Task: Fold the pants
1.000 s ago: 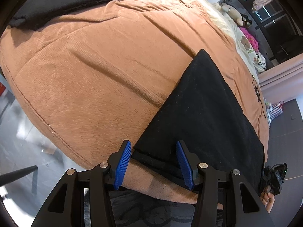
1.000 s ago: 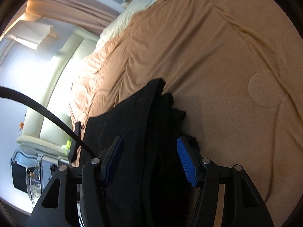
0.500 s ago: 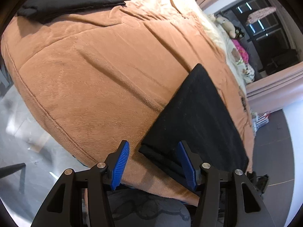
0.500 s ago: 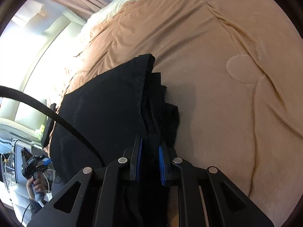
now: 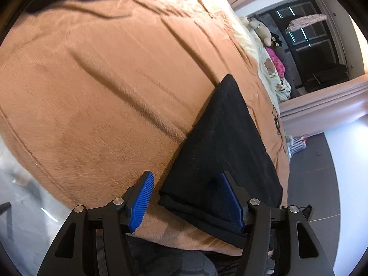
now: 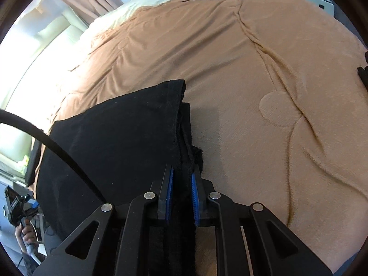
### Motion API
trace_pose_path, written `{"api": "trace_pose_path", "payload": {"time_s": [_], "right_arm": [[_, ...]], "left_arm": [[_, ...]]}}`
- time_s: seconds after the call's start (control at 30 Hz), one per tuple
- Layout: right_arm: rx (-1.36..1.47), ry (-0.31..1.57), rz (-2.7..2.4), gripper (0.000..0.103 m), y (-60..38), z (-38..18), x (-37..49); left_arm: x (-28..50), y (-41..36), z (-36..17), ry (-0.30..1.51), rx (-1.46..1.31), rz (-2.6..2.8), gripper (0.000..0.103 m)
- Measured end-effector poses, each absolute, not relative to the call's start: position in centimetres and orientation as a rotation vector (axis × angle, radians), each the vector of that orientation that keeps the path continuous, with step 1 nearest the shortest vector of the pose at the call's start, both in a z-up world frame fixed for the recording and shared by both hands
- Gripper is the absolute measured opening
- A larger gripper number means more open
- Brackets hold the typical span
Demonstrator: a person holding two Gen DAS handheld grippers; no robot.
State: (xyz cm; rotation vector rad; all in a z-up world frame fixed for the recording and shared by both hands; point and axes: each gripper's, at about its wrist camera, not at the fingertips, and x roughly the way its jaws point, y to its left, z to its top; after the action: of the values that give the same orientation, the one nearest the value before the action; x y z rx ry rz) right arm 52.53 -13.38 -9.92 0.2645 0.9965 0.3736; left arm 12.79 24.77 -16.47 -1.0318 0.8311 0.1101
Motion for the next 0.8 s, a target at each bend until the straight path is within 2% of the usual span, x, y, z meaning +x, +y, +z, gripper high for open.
{"api": "trace_pose_path", "payload": {"time_s": [0.17,0.37,0.43,0.47,0.57,0.63,0.73,0.8], "right_arm": [[0.25,0.998,0.349,0.011,-12.8,-10.1,53.0],[0.249,1.009,0.34,0.011,-13.0,-10.3,53.3],[0.247,1.006,0.345,0.011,-13.3,-10.0,52.8],[0.258,0.999,0.345,0.012,-13.6,-9.5,52.3],[0.265,0.96,0.362,0.018,-14.1,-8.0,50.8],[0.241,0.941,0.353,0.018,-14.2,-6.9,49.7],[0.24,0.904,0.371,0.028,-13.8,-5.4,47.9],[0.238,0.881,0.402,0.029,-13.1,-4.5,46.6]], "left_arm": [[12.7,24.8,-17.8,0.797,-1.131,0.036,0.05],[13.2,24.8,-18.5,0.77,-1.179,-0.003,0.05],[13.1,24.9,-18.4,0.764,-1.185,0.003,0.04],[12.9,24.8,-18.2,0.764,-1.176,0.003,0.031],[12.6,24.5,-17.6,0.747,-1.165,-0.008,0.014],[12.4,24.4,-17.1,0.73,-1.165,-0.02,0.013],[12.2,24.0,-15.9,0.715,-1.148,-0.029,0.012],[12.2,23.8,-15.2,0.707,-1.137,-0.039,0.012]]}}
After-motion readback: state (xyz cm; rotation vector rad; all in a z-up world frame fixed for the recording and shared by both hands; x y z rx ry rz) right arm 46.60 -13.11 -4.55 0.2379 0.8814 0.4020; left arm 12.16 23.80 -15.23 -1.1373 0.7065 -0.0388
